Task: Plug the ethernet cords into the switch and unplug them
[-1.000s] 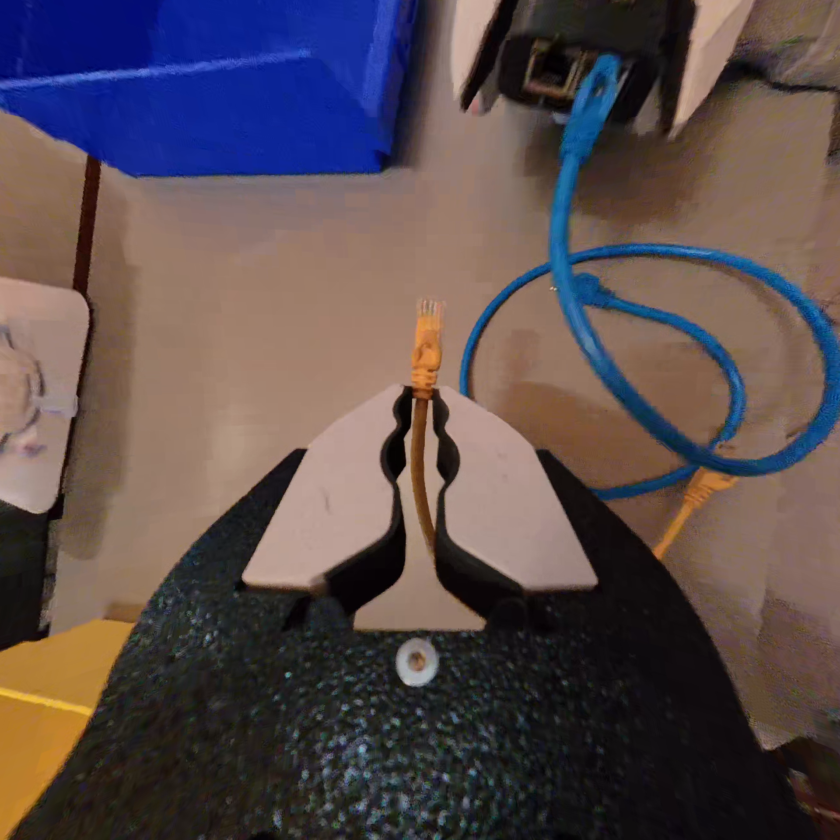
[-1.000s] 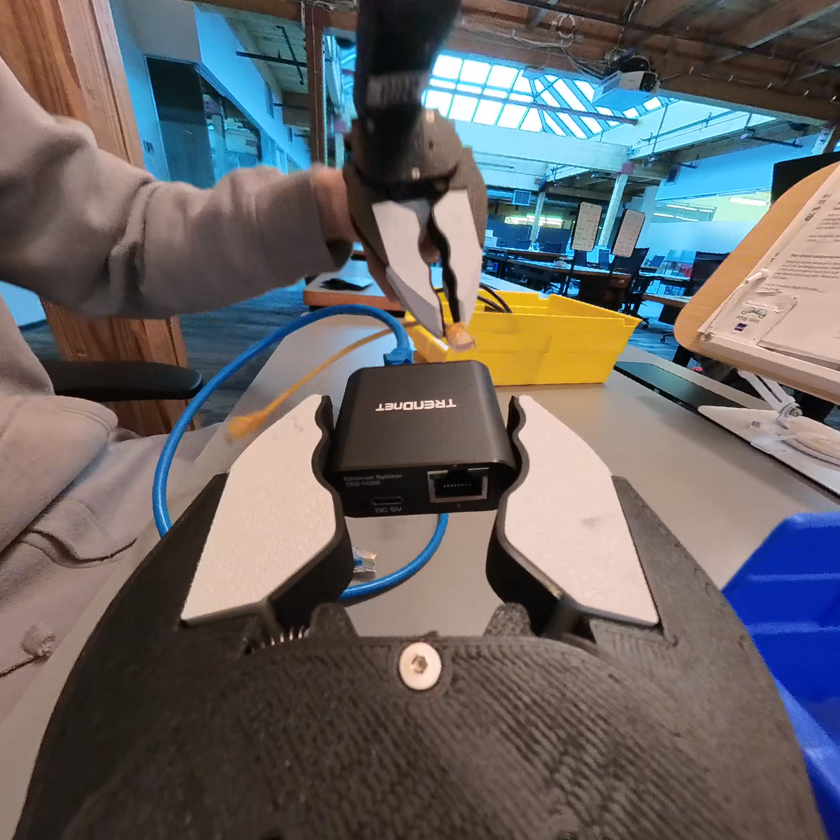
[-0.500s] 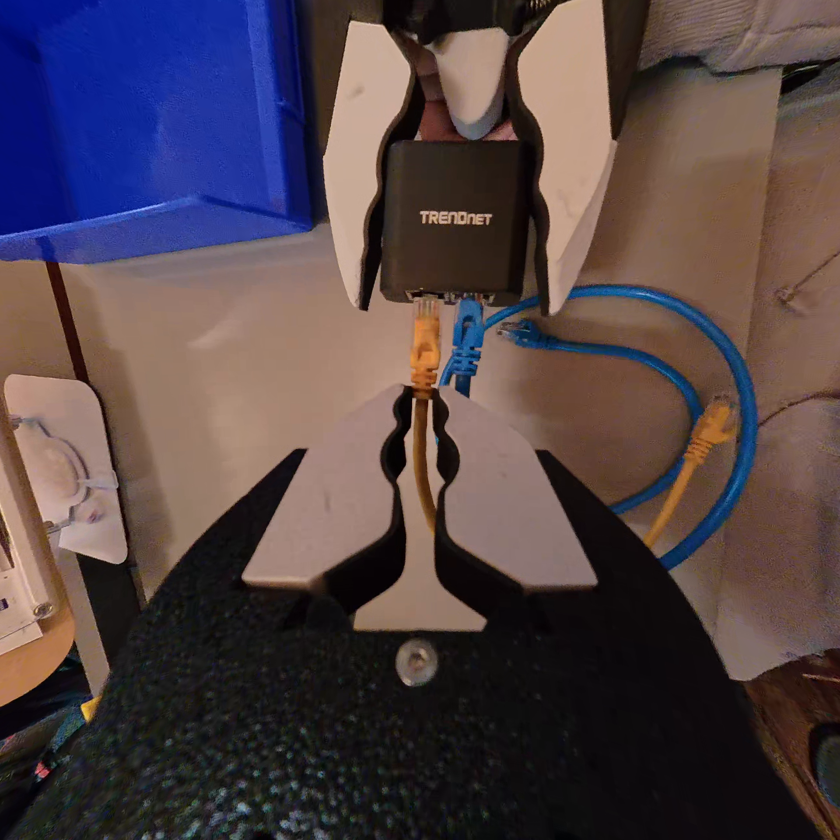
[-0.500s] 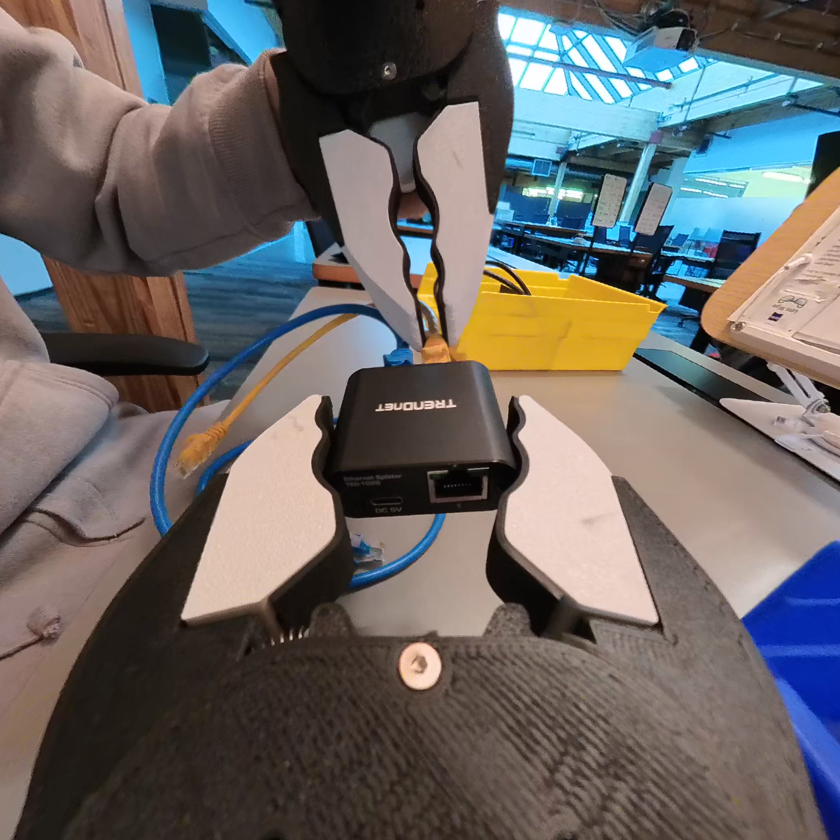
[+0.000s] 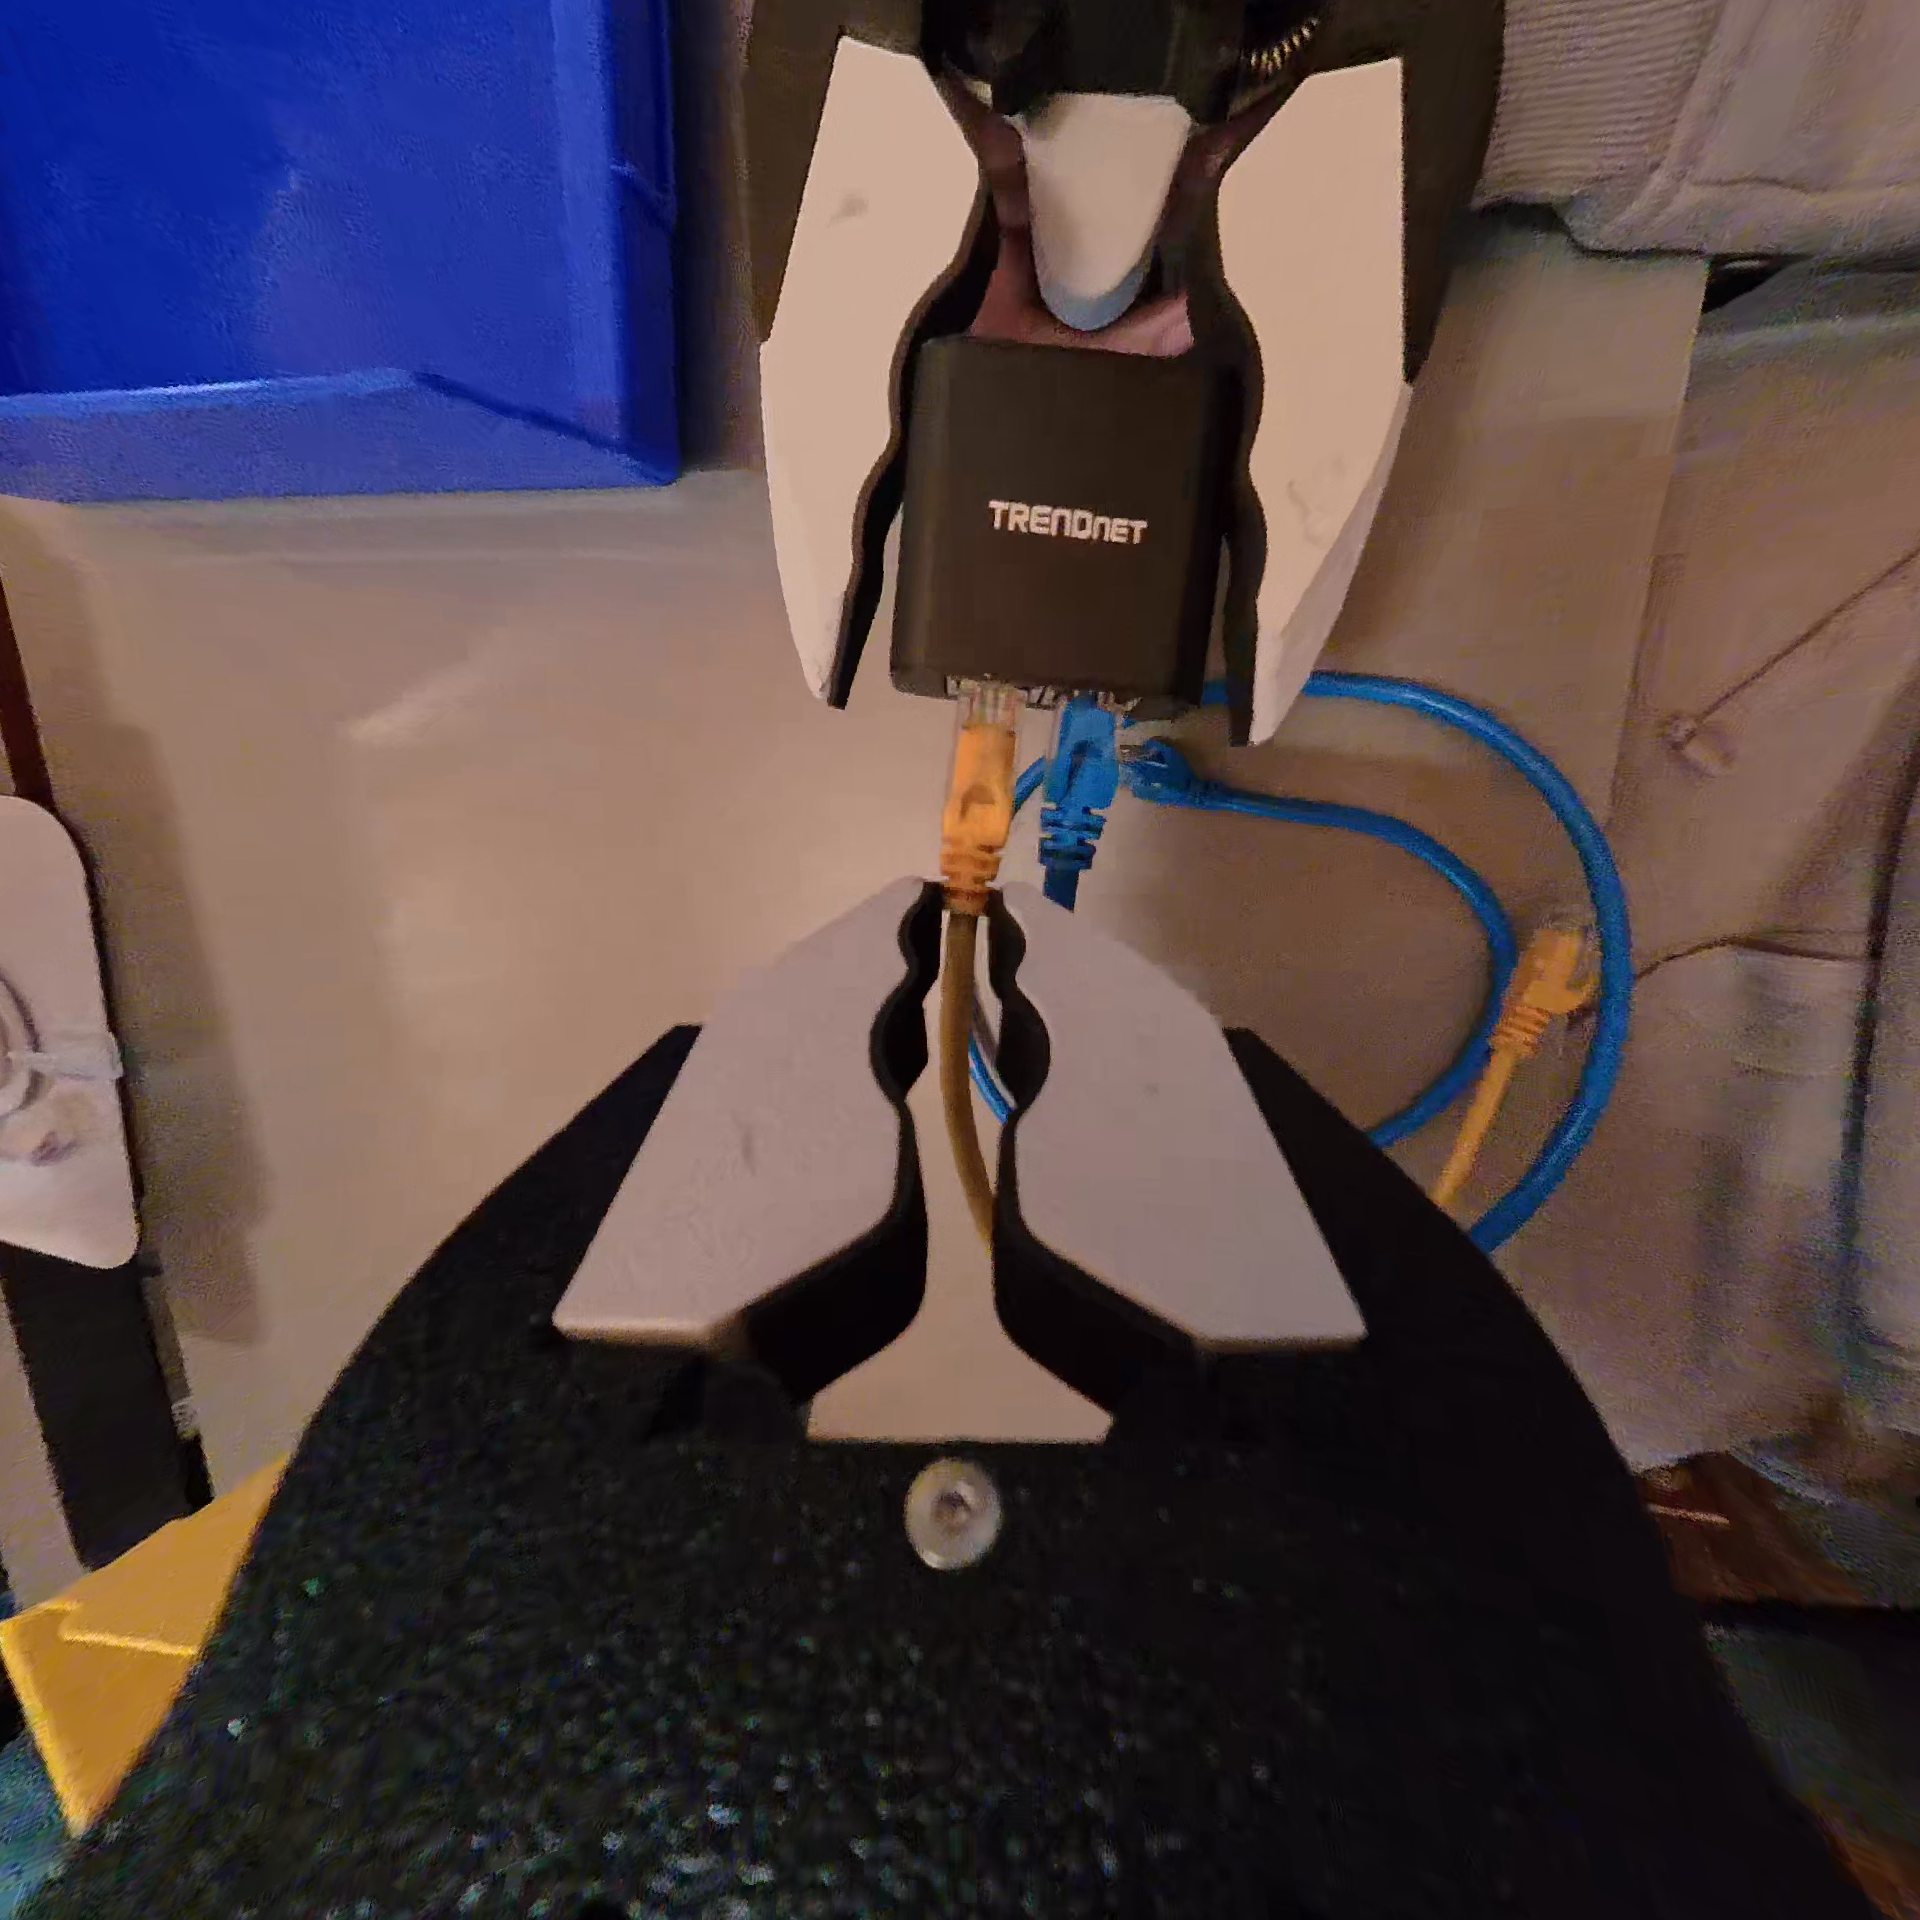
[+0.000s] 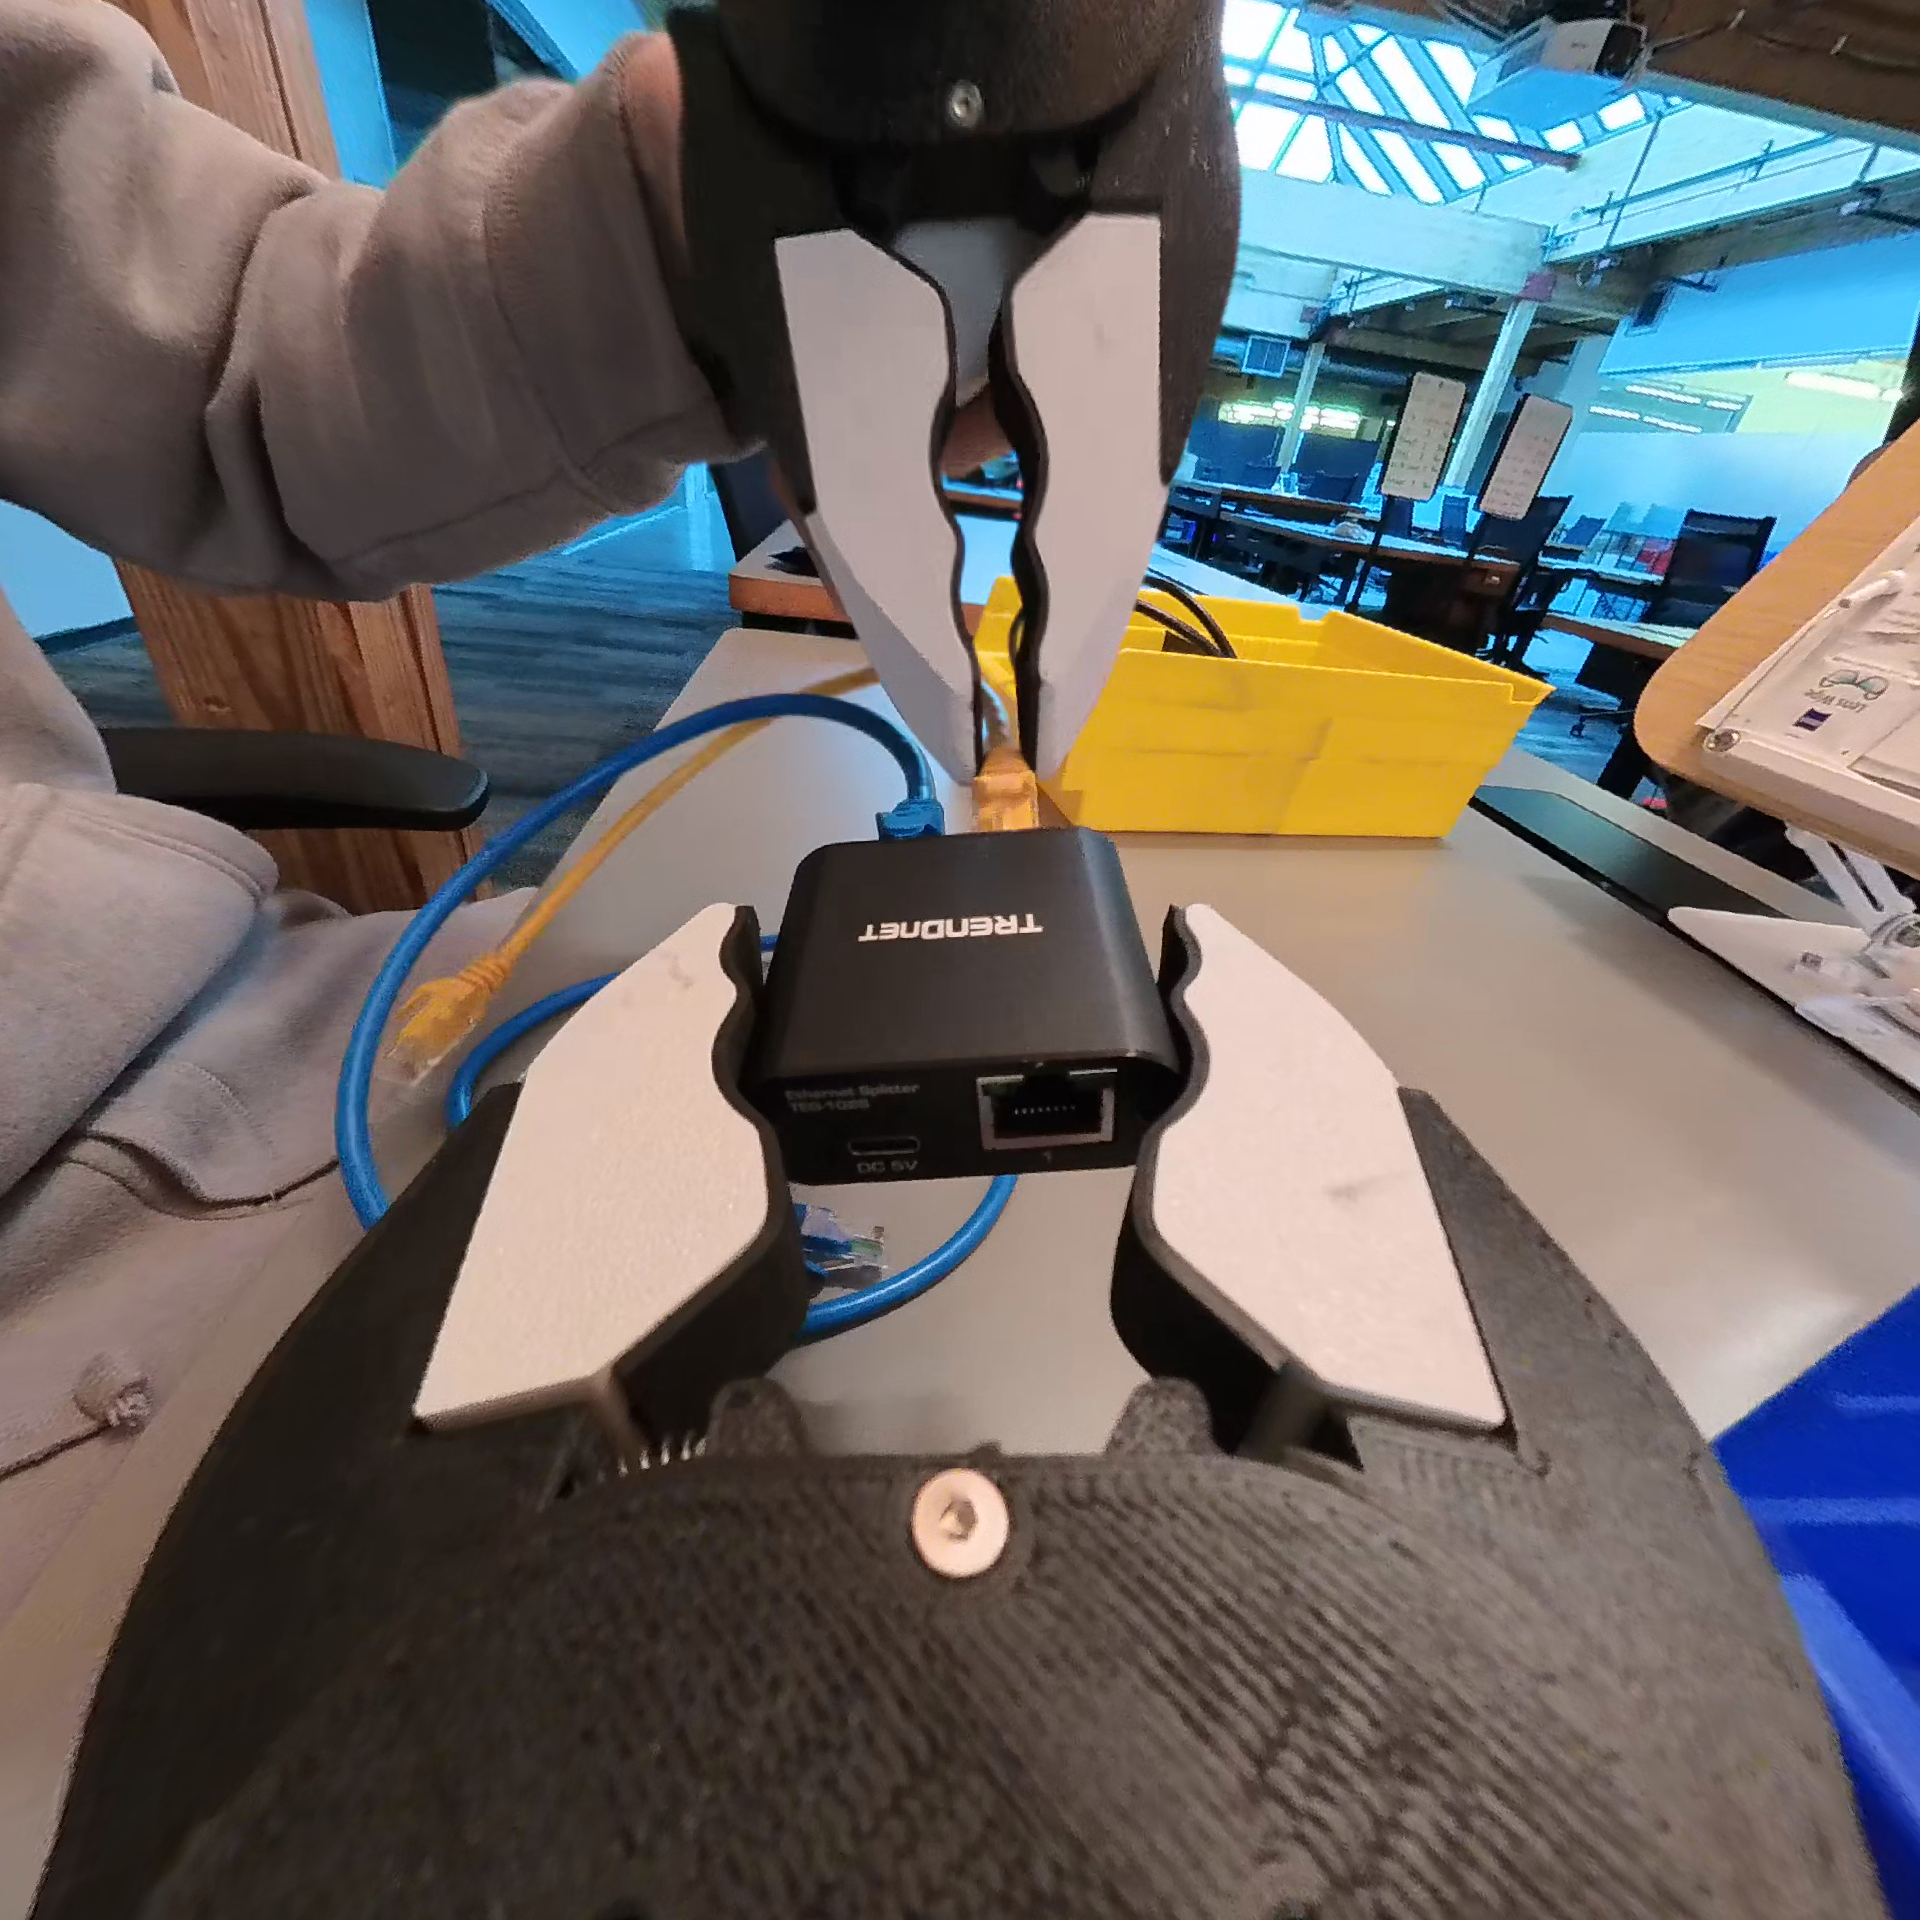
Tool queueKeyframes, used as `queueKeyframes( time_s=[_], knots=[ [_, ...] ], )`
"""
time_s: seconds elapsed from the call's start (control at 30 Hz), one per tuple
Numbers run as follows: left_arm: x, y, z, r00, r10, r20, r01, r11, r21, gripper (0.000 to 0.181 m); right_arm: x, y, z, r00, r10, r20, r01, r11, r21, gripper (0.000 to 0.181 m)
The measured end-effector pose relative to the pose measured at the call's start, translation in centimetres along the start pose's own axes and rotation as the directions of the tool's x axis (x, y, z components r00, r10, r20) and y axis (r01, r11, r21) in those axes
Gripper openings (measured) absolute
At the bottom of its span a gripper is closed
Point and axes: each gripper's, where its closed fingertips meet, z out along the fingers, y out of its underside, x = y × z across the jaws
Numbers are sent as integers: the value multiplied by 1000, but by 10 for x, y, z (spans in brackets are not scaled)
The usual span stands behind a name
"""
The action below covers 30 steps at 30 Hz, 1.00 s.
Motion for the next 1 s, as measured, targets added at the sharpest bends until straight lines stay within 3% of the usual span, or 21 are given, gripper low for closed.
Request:
queueKeyframes(
  time_s=[0.03, 0.13, 0.27, 0.4, 0.47, 0.57, 0.6, 0.63, 0.67, 0.7, 0.77, 0.83, 0.93, 1.0],
  knots=[
    [2, -2, 0, 999, -25, -31, 26, 999, 32, 8, 0, 0, 0, 1000, 0, 1, 0, 1000, 2, 74],
    [7, -7, 0, 992, -62, -112, 76, 989, 126, 8, -2, -2, -1, 1000, -3, 13, 3, 1000, 13, 74],
    [7, -5, 5, 996, -43, -79, 53, 989, 137, 7, -4, 1, 1, 1000, -8, 24, 9, 1000, -12, 74],
    [4, -15, -3, 992, -68, -102, 95, 952, 290, 7, -3, 1, 2, 1000, 4, 29, -4, 1000, -9, 75],
    [1, -14, -2, 994, -69, -86, 92, 949, 302, 7, 0, 1, 1, 1000, 8, 11, -8, 1000, -6, 75],
    [-21, -15, -6, 992, -125, 15, 113, 937, 332, 13, 16, -5, 1, 995, -3, -101, 8, 999, 46, 74],
    [-39, -9, -14, 969, -213, 121, 164, 930, 328, 31, 21, -5, 0, 990, -5, -141, 12, 999, 45, 74],
    [-56, -1, -29, 915, -322, 245, 229, 911, 343, 30, 26, -5, -1, 982, -13, -186, 23, 999, 47, 74],
    [-62, 5, -47, 855, -415, 310, 284, 876, 389, 27, 33, -6, -3, 968, -24, -248, 37, 998, 48, 74],
    [-54, 4, -60, 828, -495, 263, 338, 815, 470, 28, 41, -6, -5, 948, -27, -318, 44, 998, 45, 74],
    [-20, -13, -72, 788, -614, -45, 507, 606, 613, 30, 51, -6, -7, 905, -67, -420, 84, 996, 22, 74],
    [4, -16, -62, 703, -634, -323, 672, 442, 594, 30, 54, -7, -2, 875, -115, -471, 124, 992, -12, 74],
    [3, -5, -37, 476, -636, -608, 854, 169, 492, 44, 44, -13, 17, 870, -181, -459, 186, 982, -35, 75],
    [3, -2, -23, 388, -584, -713, 903, 86, 421, 42, 39, -17, 29, 848, -237, -474, 231, 970, -72, 75]
  ],
)
